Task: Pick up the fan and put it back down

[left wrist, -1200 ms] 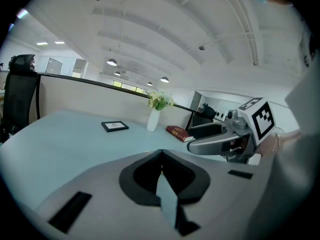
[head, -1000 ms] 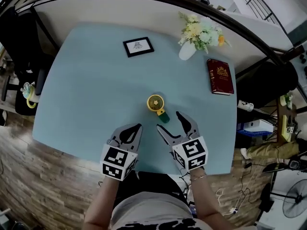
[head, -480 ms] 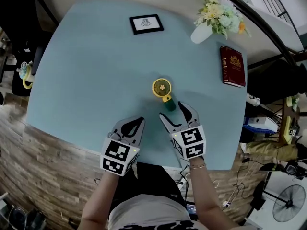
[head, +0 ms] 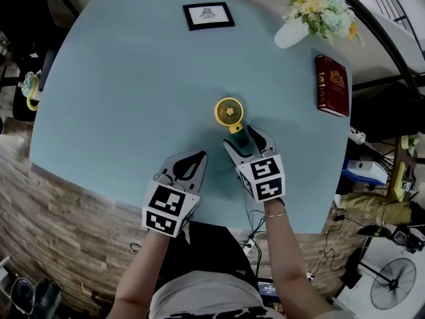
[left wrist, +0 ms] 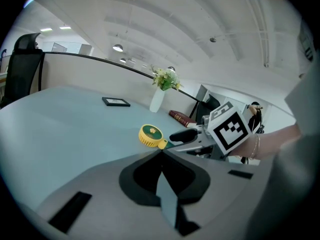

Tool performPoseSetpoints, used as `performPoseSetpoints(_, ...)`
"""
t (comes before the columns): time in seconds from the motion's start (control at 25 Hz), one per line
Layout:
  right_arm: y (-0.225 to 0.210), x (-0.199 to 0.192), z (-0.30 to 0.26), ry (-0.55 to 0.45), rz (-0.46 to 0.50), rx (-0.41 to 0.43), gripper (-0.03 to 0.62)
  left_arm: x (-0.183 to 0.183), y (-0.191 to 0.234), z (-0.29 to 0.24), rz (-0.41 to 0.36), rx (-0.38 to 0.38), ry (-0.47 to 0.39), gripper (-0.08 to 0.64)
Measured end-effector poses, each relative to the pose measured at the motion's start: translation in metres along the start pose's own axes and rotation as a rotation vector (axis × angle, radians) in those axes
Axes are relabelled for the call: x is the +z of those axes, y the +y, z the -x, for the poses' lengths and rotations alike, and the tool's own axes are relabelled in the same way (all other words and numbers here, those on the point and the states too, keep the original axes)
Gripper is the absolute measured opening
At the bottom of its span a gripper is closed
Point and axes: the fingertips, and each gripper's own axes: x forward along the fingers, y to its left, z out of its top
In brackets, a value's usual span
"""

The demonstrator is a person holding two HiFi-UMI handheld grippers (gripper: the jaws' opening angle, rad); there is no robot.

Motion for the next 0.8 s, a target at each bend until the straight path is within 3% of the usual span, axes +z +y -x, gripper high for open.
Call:
performPoseSetpoints(0.4, -0.009, -0.010, -0.019, 0.035, -0.054, 0.006, 0.264, 0.005, 0.005, -0.009, 0.017, 0.007, -0.002, 0.011)
performPoseSetpoints(0.8, -0.008, -0.016, -0.022, 0.034, -0.048, 0.014, 0.202, 0.001, 0.004, -0.013, 0.008, 0.004, 0.020, 0.011)
